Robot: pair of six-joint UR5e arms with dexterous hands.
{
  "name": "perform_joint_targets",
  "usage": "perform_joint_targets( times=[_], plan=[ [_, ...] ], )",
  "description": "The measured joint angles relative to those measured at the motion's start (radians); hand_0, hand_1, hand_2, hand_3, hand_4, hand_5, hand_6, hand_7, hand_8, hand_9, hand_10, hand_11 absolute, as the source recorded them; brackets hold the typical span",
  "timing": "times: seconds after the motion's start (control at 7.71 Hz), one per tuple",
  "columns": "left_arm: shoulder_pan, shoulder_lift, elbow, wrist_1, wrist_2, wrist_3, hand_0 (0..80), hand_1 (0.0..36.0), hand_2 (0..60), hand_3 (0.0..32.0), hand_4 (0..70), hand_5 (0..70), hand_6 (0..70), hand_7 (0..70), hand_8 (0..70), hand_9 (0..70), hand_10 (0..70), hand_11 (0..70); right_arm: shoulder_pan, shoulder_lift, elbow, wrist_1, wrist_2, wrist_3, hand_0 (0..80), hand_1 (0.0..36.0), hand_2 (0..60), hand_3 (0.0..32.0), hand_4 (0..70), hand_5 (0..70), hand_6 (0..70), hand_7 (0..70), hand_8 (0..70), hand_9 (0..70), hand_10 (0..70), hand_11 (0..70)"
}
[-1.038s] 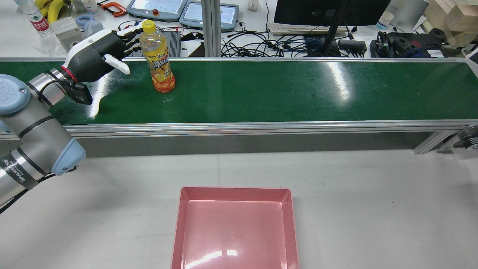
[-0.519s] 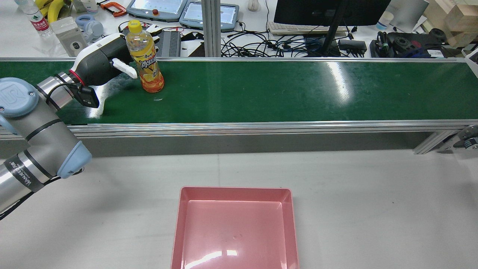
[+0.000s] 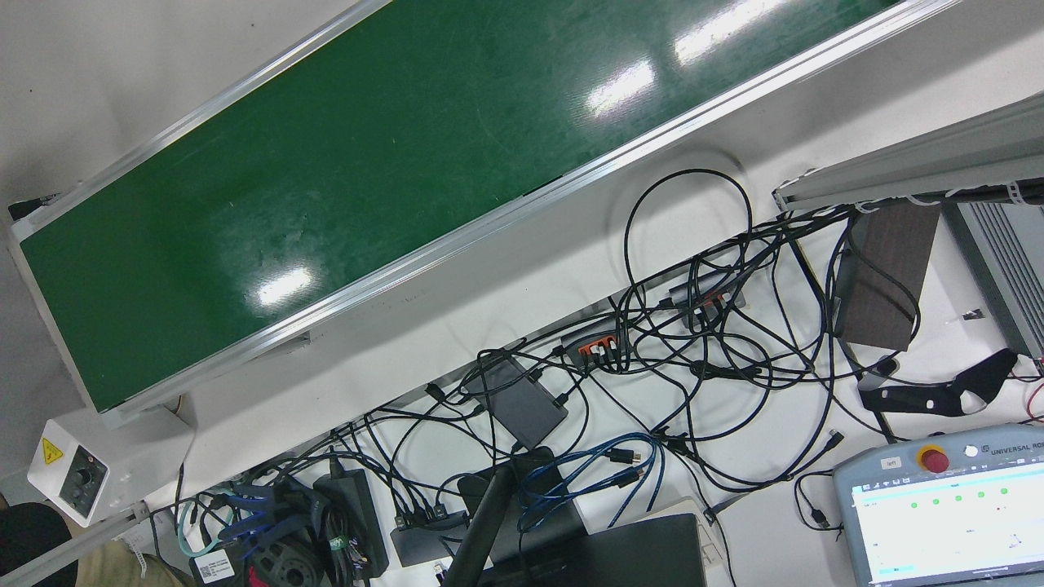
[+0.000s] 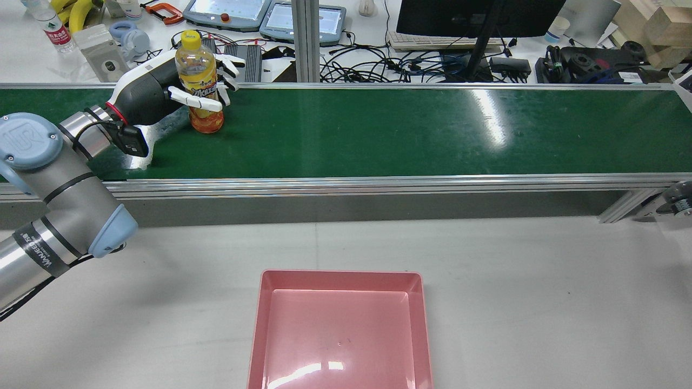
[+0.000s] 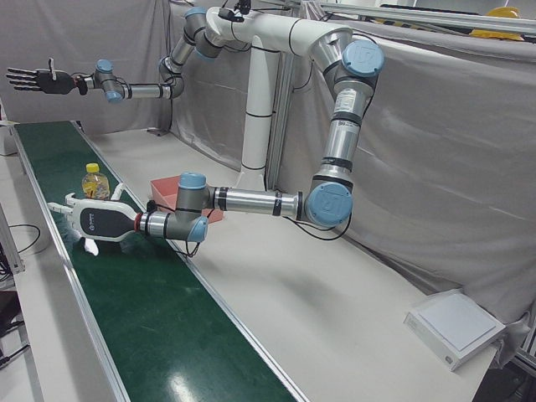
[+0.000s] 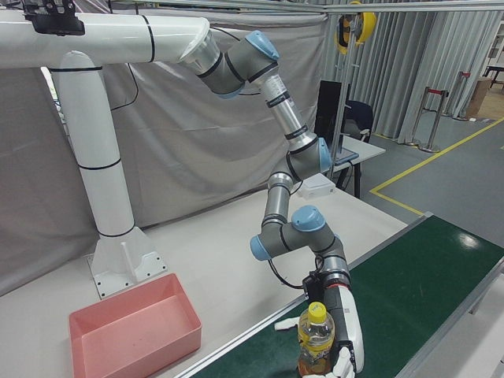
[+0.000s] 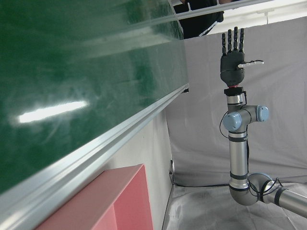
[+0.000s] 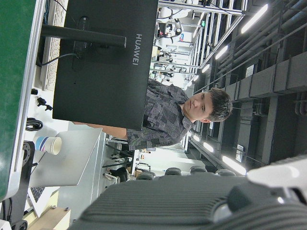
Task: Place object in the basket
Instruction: 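Close the left hand fingers around the bottle's orange-labelled body, then lift the bottle off the conveyor and carry it over the pink tray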
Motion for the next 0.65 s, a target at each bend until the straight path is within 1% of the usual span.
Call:
perform_joint_targets(
  times=[0.13, 0.26, 0.39, 0.65],
  plan=[
    [-0.002, -0.011, -0.002, 0.024, 0.0, -0.001, 50.7, 23.9, 60.0, 0.0, 70.0, 70.0, 66.8, 70.0, 70.0, 70.0, 70.0, 70.0, 0.0, 0.0, 0.0, 0.0, 0.0, 0.0, 0.0, 0.0, 0.0, 0.0, 0.0, 0.0, 0.0, 0.0, 0.0, 0.0, 0.0, 0.0],
    [-0.004, -0.019, -0.014, 0.037, 0.0, -0.004, 49.6, 24.2, 60.0, 0.0, 70.0, 70.0, 68.2, 70.0, 70.0, 70.0, 70.0, 70.0, 0.0, 0.0, 0.0, 0.0, 0.0, 0.001, 0.0, 0.0, 0.0, 0.0, 0.0, 0.0, 0.0, 0.0, 0.0, 0.0, 0.0, 0.0],
    [-0.004, -0.022, -0.044, 0.056, 0.0, -0.007, 49.3, 23.9, 60.0, 0.0, 70.0, 70.0, 67.9, 70.0, 70.0, 70.0, 70.0, 70.0, 0.0, 0.0, 0.0, 0.0, 0.0, 0.001, 0.0, 0.0, 0.0, 0.0, 0.0, 0.0, 0.0, 0.0, 0.0, 0.0, 0.0, 0.0],
    [0.0, -0.027, -0.092, 0.087, 0.001, -0.01, 49.0, 22.8, 60.0, 0.0, 70.0, 70.0, 63.5, 70.0, 65.9, 70.0, 70.0, 70.0, 0.0, 0.0, 0.001, 0.0, 0.0, 0.001, 0.0, 0.0, 0.0, 0.0, 0.0, 0.0, 0.0, 0.0, 0.0, 0.0, 0.0, 0.0]
  ],
)
